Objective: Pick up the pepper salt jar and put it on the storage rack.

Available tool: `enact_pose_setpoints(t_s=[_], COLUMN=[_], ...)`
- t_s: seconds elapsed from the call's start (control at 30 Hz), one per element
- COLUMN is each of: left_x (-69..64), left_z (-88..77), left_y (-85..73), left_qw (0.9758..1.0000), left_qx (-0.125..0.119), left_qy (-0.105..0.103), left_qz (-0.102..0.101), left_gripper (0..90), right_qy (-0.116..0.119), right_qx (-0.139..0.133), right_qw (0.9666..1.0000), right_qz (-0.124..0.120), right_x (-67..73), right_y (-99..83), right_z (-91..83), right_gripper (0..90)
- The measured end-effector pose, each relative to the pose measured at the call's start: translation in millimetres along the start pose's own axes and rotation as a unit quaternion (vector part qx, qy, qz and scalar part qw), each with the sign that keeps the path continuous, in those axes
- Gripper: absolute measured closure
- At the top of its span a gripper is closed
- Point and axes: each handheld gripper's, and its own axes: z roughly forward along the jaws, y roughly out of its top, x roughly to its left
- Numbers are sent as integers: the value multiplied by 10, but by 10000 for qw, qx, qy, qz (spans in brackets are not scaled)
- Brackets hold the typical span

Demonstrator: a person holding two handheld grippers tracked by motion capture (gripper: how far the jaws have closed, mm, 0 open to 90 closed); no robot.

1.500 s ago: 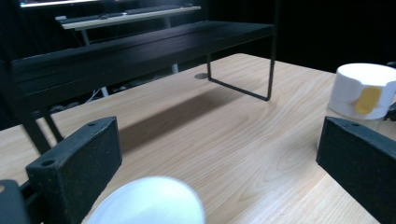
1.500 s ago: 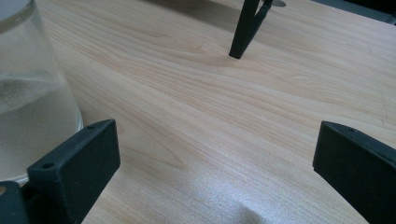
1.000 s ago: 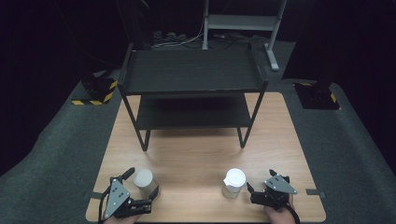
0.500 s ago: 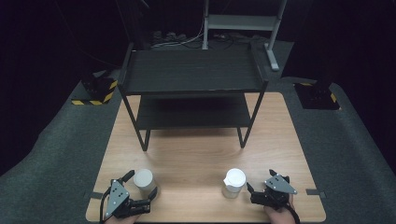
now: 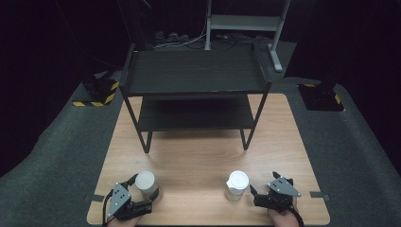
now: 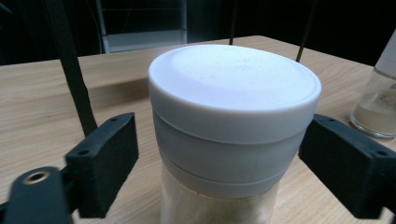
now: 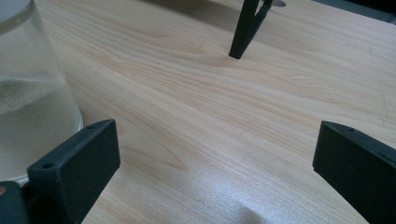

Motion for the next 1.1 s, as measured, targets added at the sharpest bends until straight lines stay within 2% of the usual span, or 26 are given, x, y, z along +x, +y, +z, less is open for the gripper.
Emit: enact_pose_setpoints(t_s=[0.17,0.47,0.67,1.0,1.1], left_x=[42,71,79,36,33], left_z=[2,1,2,-1,4], left_y=[-17,-11,-7,40,54], left_qw=[9999,9998,9998,9999,9999], left_qx=[-13,20,40,101,111], left_qy=[-100,-156,-170,-117,-119], left_qz=[-79,-122,-118,30,-1], left_gripper=[214,310,327,343,344], right_qy=[-3,3,3,4,7], right_qx=[1,3,-4,-6,-18], right_qw=[10000,10000,10000,10000,10000], right_qz=[-5,-2,0,9,15], right_x=[2,-1,-2,-5,-8], right_y=[0,1,-1,-2,-6], right_z=[0,1,-1,-2,-3], right_gripper=[0,0,0,0,0])
